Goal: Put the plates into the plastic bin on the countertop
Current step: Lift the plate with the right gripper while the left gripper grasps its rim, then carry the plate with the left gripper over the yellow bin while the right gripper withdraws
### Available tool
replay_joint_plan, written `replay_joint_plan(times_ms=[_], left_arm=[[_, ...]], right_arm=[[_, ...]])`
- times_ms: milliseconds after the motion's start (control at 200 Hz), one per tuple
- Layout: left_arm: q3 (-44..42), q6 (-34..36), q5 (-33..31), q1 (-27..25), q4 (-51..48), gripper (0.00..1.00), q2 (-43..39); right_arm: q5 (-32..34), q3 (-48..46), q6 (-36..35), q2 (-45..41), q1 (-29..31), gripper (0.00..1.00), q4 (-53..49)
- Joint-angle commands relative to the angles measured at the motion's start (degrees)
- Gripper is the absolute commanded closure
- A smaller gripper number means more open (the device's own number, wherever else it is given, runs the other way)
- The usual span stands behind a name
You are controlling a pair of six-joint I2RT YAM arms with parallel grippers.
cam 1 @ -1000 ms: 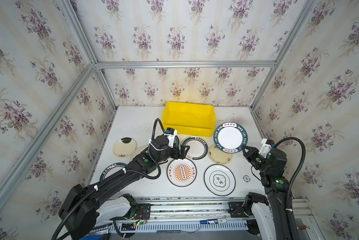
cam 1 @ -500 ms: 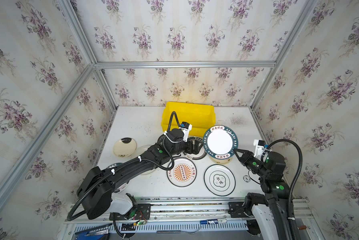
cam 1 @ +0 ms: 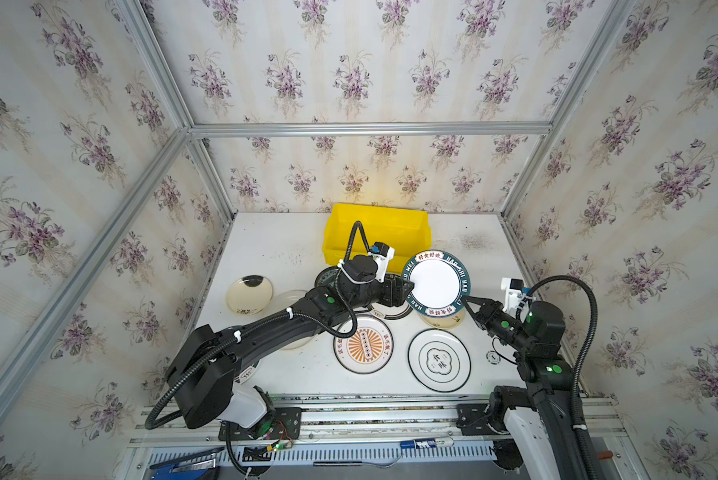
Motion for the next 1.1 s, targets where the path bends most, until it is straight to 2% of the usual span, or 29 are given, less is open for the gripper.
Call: replay_joint_plan(times_ms=[0,55,75,140,365,535,590,645,760,865,980,1094], left_arm=[[1.28,-0.96,1.65,-0.09,1.68,0.42,0.97],[1.95,-1.06,2.25,-0.09,1.67,0.44,1.59],[2.11,-1.22,2.34,-0.09,1.63,0.49,1.77],[2.67,-1.55,2.63,-0.09,1.67,0.54,2.36],[3.99,-2.41,3.98,-0.09,1.62,0.79,4.38],[4.14,-2.83,3.76,-0.09,1.57,0.93,4.96],[4.2,-2.7,3.81,-0.09,1.67,0.99,5.05],[4.29,-1.98,4.11,-0.09,1.6,1.0,5.05],[3.99,-1.32,2.71,0.08,1.41,1.0,4.16],[4.17,-0.49,1.28,0.48,0.6,1.0,3.26],[4.68,0.48,-0.58,1.55,-0.55,1.0,2.51],[6.43,1.79,-2.25,4.01,-1.95,1.0,2.06]], right_arm=[[0.62,0.67,-0.39,-0.22,1.14,1.0,4.05],[0.78,0.68,-0.42,-0.22,1.51,1.0,4.2],[0.81,0.67,-0.49,-0.13,1.66,1.0,4.26],[1.05,0.66,-0.96,0.09,2.19,1.0,4.32],[4.17,0.21,-3.15,1.25,4.14,1.0,3.08],[5.62,0.16,-4.46,2.42,5.71,1.0,2.84],[5.73,0.15,-4.39,2.51,5.94,0.96,3.04],[5.73,0.06,-4.29,2.44,5.96,0.87,3.15],[5.57,0.11,-4.37,2.07,6.0,0.51,3.09],[4.75,-0.27,-4.39,1.72,6.0,0.27,3.59],[3.52,-1.17,-3.76,1.28,6.0,0.15,4.91],[3.7,-1.52,-4.57,0.84,6.0,0.09,3.04]])
